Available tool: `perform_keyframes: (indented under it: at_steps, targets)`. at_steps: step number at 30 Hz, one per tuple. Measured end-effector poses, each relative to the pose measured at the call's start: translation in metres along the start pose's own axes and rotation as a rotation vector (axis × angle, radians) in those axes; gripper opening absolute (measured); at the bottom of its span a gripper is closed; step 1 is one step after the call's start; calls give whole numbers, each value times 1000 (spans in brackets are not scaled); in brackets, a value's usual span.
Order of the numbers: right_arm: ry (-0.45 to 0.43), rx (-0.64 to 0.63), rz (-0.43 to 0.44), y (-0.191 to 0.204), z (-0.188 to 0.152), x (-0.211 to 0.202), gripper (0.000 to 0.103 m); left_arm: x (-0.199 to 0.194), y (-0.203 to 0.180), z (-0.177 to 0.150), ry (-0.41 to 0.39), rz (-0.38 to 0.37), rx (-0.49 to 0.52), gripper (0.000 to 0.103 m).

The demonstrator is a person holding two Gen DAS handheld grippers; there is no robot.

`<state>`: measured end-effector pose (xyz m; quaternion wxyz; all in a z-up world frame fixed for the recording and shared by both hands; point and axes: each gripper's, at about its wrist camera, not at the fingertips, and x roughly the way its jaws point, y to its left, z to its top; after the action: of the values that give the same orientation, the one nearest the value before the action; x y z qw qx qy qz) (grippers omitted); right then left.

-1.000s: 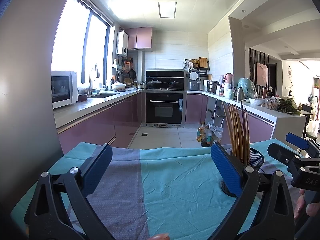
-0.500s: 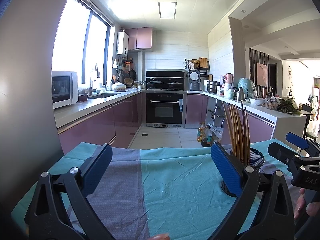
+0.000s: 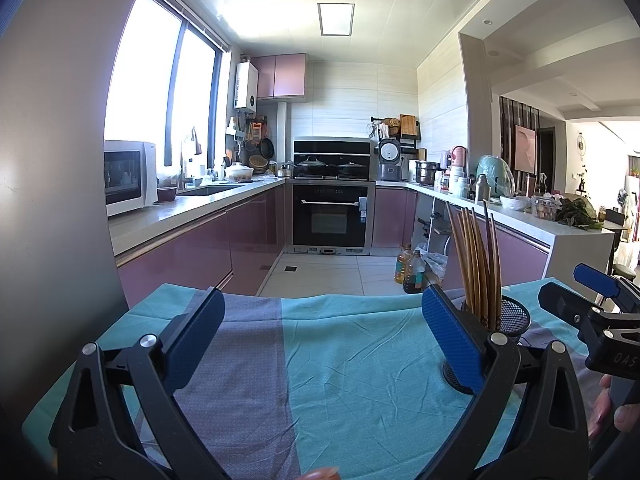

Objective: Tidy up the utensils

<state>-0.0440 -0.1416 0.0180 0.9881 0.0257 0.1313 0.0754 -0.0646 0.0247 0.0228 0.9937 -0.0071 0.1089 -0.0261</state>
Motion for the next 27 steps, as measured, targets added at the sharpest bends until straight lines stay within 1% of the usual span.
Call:
perform_keyframes:
  at_steps: [27]
  targets:
    - [0, 3, 2, 1, 1, 0, 97, 0, 0, 0, -1, 0, 0, 97]
